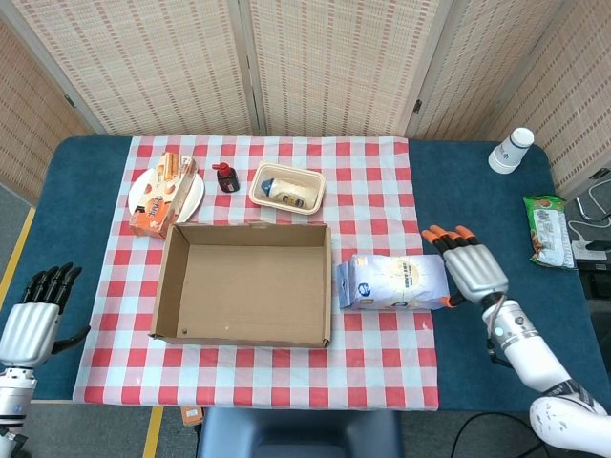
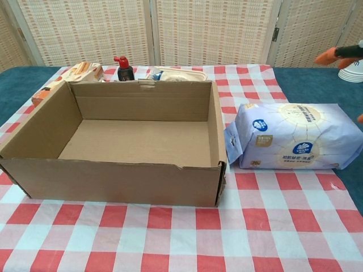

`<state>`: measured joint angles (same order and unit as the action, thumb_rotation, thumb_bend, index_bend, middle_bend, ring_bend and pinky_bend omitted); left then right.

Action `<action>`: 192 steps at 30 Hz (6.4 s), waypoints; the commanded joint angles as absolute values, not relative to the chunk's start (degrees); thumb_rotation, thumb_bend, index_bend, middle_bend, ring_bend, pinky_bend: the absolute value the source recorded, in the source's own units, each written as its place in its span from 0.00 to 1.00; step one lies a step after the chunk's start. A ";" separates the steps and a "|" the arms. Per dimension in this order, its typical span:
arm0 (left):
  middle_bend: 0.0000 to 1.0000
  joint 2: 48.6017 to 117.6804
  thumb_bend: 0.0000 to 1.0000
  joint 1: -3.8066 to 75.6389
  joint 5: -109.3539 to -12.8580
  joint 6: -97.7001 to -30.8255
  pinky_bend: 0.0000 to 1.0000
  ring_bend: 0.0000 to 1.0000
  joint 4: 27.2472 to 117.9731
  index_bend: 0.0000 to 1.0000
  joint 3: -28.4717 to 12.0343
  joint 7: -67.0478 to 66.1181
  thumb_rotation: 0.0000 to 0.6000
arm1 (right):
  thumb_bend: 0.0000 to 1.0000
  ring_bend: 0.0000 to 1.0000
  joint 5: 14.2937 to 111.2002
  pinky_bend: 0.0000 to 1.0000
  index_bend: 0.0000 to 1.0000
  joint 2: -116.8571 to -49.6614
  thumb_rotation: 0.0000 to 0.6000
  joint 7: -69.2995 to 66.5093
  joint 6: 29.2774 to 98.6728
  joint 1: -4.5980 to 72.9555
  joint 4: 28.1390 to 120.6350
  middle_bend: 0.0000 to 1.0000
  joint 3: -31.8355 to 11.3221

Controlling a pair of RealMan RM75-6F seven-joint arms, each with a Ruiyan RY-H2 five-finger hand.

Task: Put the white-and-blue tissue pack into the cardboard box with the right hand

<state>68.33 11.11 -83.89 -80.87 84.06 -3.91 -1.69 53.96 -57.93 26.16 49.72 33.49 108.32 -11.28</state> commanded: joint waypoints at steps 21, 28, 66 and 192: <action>0.00 67.24 0.19 11.20 -84.12 -80.36 0.06 0.00 84.37 0.00 -3.85 1.12 1.00 | 0.00 0.00 44.44 0.00 0.00 -67.37 1.00 32.99 51.62 42.72 105.09 0.00 -6.31; 0.00 67.13 0.19 11.22 -84.07 -80.28 0.06 0.00 84.40 0.00 -3.89 1.54 1.00 | 0.00 0.00 42.68 0.00 0.00 -69.35 1.00 32.34 50.40 44.14 102.01 0.00 -5.32; 0.00 66.58 0.19 11.31 -83.81 -79.78 0.07 0.00 84.07 0.00 -3.96 3.79 1.00 | 0.00 0.04 38.71 0.25 0.05 -74.89 1.00 33.38 51.99 47.77 95.14 0.04 -1.62; 0.00 66.24 0.20 11.84 -81.38 -76.64 0.07 0.00 82.72 0.00 -4.12 4.90 1.00 | 0.00 0.00 54.80 0.00 0.00 -57.83 1.00 36.52 85.87 48.15 122.57 0.00 3.12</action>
<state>66.14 11.79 -81.48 -76.72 82.81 -4.08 5.04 44.57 -64.85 43.39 79.46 58.25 120.79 -4.74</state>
